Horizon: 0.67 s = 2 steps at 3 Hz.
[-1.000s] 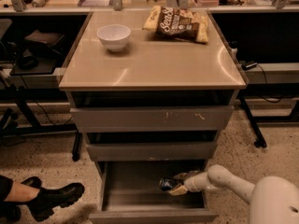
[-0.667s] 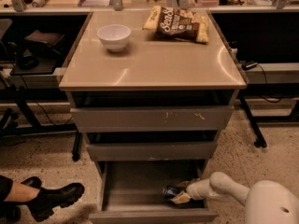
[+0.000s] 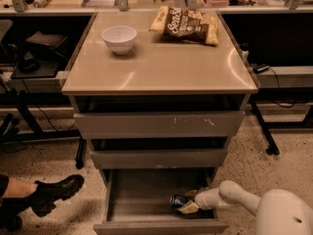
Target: Place pepsi can into bottom drawer
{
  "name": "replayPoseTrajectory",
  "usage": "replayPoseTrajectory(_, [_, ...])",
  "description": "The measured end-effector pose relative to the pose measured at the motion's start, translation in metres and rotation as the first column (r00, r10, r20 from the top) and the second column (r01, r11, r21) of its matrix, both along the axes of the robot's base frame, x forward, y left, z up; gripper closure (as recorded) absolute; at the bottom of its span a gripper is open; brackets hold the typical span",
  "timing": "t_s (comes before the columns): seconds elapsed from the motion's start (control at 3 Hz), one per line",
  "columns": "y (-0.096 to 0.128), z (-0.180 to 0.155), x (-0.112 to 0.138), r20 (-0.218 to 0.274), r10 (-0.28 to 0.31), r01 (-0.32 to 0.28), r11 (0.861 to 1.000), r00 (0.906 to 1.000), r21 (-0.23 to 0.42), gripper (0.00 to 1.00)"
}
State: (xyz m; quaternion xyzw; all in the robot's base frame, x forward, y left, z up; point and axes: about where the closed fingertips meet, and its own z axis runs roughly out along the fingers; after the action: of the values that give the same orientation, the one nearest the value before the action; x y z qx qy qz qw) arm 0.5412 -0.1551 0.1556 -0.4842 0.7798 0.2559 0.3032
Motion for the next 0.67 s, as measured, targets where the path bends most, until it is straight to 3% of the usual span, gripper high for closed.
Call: replayPoseTrajectory(0.67, [0.0,0.0,0.0,0.0,0.0,0.0,1.0,1.0,0.0,0.12])
